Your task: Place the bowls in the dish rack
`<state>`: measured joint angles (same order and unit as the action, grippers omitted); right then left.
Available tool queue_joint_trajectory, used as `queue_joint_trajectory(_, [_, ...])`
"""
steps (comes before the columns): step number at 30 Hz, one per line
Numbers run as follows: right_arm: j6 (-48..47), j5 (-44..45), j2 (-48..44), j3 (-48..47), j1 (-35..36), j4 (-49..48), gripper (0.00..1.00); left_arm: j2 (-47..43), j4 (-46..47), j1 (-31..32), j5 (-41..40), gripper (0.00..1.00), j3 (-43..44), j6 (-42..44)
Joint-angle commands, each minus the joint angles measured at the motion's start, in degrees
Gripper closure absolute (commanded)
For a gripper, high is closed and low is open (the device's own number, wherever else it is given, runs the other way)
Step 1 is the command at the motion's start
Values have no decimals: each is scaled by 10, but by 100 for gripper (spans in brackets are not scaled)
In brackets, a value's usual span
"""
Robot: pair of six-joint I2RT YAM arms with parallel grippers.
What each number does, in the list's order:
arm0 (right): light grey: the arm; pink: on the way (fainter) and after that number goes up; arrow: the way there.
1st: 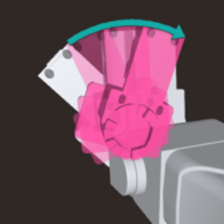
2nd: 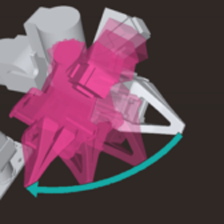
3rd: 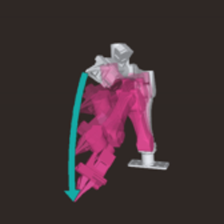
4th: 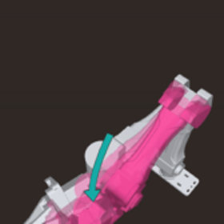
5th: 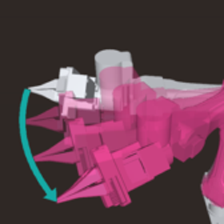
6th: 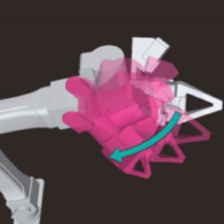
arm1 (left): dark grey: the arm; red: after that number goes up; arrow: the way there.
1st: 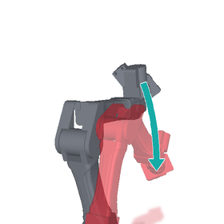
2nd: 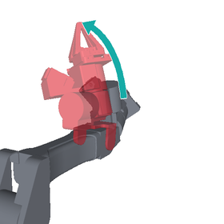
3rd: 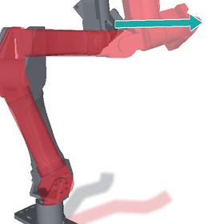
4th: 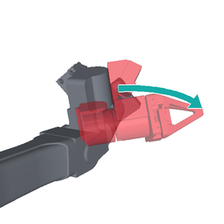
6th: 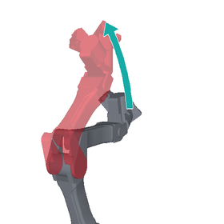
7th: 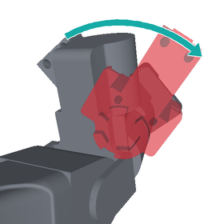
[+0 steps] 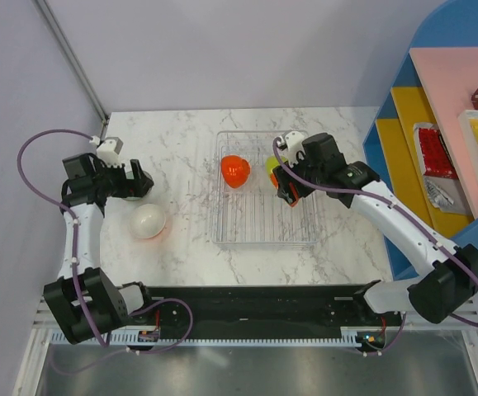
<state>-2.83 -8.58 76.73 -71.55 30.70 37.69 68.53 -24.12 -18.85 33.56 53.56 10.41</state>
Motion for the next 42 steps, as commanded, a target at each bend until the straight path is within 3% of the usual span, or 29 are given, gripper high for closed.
queue_joint_trajectory(1, [-63, 116, 9, -38, 23, 19, 100, -16, 9, -35, 31, 0, -10, 18])
queue_joint_trajectory(24, [-141, 340, 131, -33, 125, 13, 100, -2, 0, -87, 85, 0, -7, 19])
queue_joint_trajectory(42, [-141, 370, 232, -65, 141, 9, 100, -2, 0, -107, 121, 0, -11, 20])
